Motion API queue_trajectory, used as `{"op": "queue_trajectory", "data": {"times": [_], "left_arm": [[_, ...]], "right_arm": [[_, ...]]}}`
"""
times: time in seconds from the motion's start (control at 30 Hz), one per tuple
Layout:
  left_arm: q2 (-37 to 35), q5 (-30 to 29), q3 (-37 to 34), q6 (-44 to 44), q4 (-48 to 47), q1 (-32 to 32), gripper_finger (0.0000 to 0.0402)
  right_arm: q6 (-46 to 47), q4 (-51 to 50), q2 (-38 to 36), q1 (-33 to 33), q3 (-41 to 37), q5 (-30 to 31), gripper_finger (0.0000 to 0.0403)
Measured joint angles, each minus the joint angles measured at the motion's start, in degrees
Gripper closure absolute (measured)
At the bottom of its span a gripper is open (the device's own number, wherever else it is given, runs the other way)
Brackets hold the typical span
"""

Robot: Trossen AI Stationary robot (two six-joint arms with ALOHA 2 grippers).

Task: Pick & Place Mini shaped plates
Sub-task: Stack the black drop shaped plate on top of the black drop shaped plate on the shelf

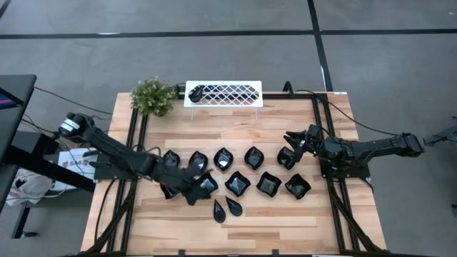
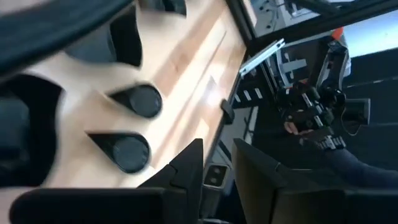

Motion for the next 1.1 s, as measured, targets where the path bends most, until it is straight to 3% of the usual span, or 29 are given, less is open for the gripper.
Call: {"op": "queue_trajectory", "data": {"times": [0.27, 0.67, 0.87, 1.1], "left_arm": [[7.16, -0.04, 6.60, -15.70, 0.23, -4.42, 0.0316], [18.56, -2.00, 14.30, -47.68, -0.18, -13.08, 0.0316], [22.29, -5.22, 19.42, -50.64, -0.26, -14.38, 0.0326], [23.04, -5.33, 21.88, -50.60, -0.70, -14.21, 0.0380]], "right_arm": [[-0.02, -0.17, 0.00, -0.04, 0.00, 0.00, 0.0284], [-0.59, -0.42, -0.02, -0.07, 0.00, 0.02, 0.0284], [-0.59, -0.81, 0.00, -0.07, 0.00, 0.02, 0.0284], [-0.60, -0.81, -0.01, -0.06, 0.00, 0.02, 0.0284]]}}
